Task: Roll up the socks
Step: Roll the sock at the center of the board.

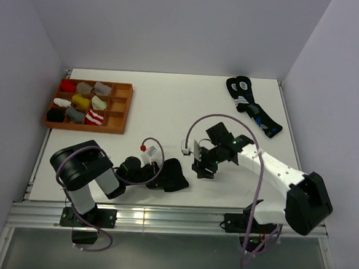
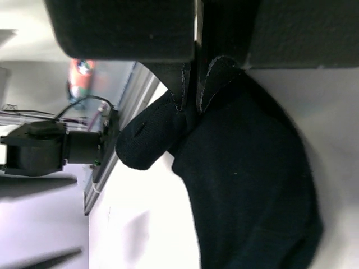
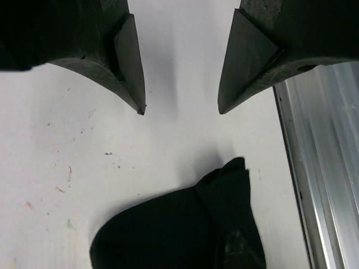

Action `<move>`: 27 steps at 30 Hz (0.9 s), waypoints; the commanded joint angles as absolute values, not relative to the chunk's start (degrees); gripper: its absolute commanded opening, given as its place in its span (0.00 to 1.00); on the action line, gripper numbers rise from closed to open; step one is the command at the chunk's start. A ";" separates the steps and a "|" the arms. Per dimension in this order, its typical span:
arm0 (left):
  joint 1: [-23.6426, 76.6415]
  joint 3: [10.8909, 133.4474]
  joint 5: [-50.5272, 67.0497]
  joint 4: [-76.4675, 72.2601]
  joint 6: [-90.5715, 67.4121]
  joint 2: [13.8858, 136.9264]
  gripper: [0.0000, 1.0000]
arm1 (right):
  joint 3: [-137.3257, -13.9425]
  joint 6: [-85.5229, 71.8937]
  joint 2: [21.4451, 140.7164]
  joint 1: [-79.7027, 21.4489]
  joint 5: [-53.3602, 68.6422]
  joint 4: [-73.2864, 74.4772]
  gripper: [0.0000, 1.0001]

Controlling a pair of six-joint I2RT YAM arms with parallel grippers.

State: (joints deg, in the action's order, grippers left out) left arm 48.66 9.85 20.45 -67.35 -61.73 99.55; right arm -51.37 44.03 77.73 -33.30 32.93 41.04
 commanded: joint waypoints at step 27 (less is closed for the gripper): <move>41.13 8.53 34.80 -54.05 -68.56 105.29 0.00 | -33.93 43.77 71.19 -62.05 15.82 12.40 0.59</move>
State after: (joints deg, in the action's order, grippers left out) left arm 41.08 10.83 36.16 -63.37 -71.29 102.94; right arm -33.71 44.42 70.72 -60.84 17.61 15.86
